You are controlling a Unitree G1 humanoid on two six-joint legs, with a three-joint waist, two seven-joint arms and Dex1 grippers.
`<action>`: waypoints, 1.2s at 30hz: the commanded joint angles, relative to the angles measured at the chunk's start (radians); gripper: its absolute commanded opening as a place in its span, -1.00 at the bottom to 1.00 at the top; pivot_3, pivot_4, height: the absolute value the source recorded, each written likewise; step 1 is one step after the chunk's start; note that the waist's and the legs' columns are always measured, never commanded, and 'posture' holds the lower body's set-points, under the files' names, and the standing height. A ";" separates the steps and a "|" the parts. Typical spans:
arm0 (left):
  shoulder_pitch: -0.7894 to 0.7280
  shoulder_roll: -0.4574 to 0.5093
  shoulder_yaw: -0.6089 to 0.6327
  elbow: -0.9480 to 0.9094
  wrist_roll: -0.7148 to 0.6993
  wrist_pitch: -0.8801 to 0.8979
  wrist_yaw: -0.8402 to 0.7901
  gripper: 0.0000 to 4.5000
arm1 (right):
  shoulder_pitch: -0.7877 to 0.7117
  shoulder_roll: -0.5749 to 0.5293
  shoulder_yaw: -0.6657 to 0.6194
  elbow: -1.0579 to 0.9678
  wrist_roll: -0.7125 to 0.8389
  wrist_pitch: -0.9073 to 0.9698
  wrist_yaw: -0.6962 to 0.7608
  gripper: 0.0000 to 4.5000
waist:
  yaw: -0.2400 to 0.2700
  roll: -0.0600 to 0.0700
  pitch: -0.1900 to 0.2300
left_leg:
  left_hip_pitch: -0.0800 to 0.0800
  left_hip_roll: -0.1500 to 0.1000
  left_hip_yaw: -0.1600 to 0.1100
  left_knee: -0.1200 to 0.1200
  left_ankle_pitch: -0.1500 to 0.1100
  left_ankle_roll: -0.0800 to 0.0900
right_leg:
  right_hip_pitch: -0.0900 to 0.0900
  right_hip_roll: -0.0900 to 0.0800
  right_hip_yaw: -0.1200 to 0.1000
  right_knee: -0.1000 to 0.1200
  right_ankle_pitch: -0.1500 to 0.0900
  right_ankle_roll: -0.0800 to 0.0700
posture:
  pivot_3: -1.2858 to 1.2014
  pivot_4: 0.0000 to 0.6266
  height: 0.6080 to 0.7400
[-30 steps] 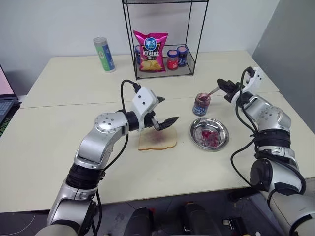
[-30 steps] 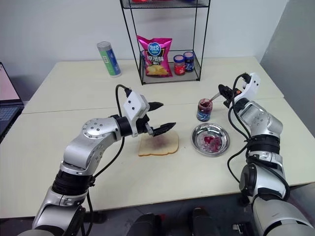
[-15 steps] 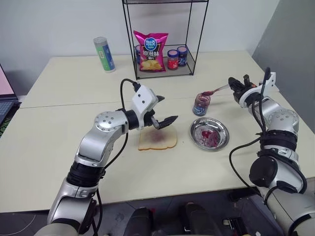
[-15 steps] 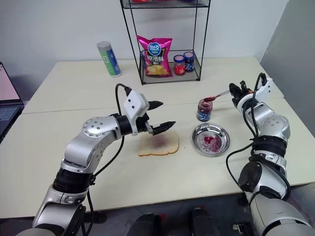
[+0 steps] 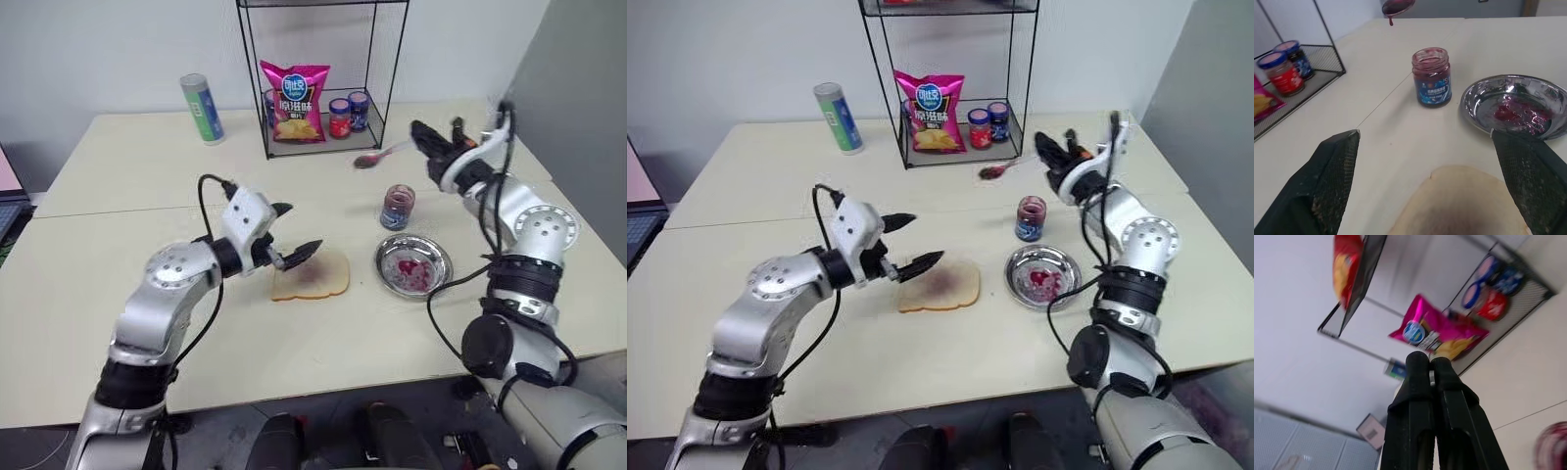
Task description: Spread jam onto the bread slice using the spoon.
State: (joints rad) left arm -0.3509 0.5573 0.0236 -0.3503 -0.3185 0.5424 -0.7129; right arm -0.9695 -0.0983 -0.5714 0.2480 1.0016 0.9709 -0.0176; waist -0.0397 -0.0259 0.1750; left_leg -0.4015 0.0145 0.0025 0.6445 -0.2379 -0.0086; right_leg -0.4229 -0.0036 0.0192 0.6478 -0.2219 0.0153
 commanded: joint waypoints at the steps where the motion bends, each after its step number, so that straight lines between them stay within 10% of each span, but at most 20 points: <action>1: 0.126 0.045 0.119 -0.174 -0.059 0.067 0.030 1.00 | 0.030 0.052 0.128 -0.154 0.014 0.029 0.021 -0.98 | 0.002 0.000 0.000 | 0.000 0.000 -0.001 0.000 0.000 0.000 | 0.000 0.000 -0.001 0.000 0.000 0.000 | 0.03 -0.52 1.00; 19: 0.435 0.059 0.279 -0.421 -0.219 0.198 0.125 1.00 | 0.283 -0.138 0.806 -0.440 -0.511 -0.346 0.438 -0.98 | 0.008 0.000 0.000 | 0.001 -0.001 0.000 0.000 0.000 0.000 | 0.001 -0.005 -0.002 -0.002 -0.004 0.004 | 0.03 -0.52 1.00; 36: 0.481 0.160 0.366 -0.370 -0.318 0.206 0.073 1.00 | 0.315 -0.122 0.831 -0.452 -0.634 -0.449 0.557 -0.98 | 0.009 0.000 0.000 | 0.002 -0.001 -0.001 0.001 0.000 0.000 | 0.001 -0.006 -0.002 -0.001 -0.004 0.002 | 0.03 -0.52 1.00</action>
State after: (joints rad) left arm 0.1359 0.7038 0.3515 -0.7179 -0.6233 0.7608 -0.6276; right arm -0.6484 -0.2240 0.2779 -0.1549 0.3729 0.5392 0.5266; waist -0.0310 -0.0263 0.1752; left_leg -0.3997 0.0135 0.0013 0.6452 -0.2379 -0.0091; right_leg -0.4217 -0.0093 0.0172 0.6473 -0.2265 0.0173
